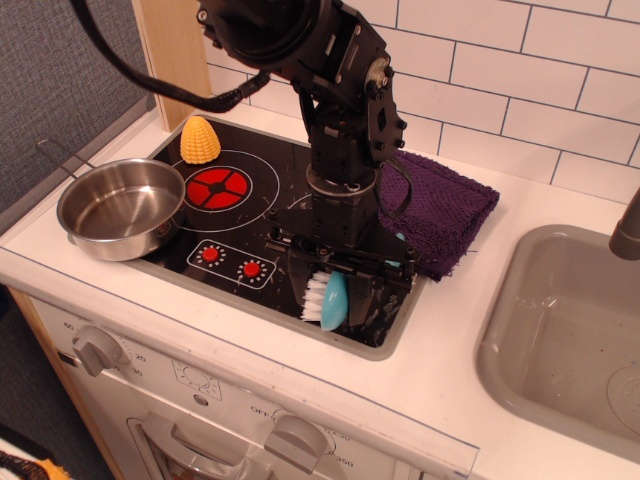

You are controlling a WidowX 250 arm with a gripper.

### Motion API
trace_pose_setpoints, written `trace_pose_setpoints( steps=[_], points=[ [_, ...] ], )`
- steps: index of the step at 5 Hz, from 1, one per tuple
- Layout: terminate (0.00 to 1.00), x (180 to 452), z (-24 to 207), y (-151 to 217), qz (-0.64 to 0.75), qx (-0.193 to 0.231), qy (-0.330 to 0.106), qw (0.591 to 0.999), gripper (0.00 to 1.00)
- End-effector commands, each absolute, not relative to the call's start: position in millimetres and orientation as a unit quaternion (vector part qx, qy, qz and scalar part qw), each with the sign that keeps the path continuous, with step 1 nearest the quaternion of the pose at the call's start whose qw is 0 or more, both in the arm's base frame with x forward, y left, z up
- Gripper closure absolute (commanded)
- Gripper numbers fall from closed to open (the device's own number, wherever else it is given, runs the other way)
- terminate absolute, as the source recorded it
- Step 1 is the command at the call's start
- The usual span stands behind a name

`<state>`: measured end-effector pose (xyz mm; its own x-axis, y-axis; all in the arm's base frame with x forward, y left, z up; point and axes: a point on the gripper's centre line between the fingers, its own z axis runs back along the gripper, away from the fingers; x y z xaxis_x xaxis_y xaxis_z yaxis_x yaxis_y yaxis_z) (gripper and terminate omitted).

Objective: Place the brush down near the stove.

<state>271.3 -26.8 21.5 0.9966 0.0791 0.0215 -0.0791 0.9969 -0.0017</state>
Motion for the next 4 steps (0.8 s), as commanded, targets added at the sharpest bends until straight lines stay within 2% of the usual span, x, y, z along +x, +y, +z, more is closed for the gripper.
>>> trace_pose_setpoints(
  steps=[1, 2, 4],
  points=[
    [0.00, 272, 24, -30, 0.032, -0.007, -0.029, 0.999, 0.00],
    [0.00, 272, 33, -33, 0.023, -0.003, -0.039, 0.999, 0.00],
    [0.00, 272, 73, -41, -0.012, -0.009, -0.088, 0.996, 0.00]
  ],
)
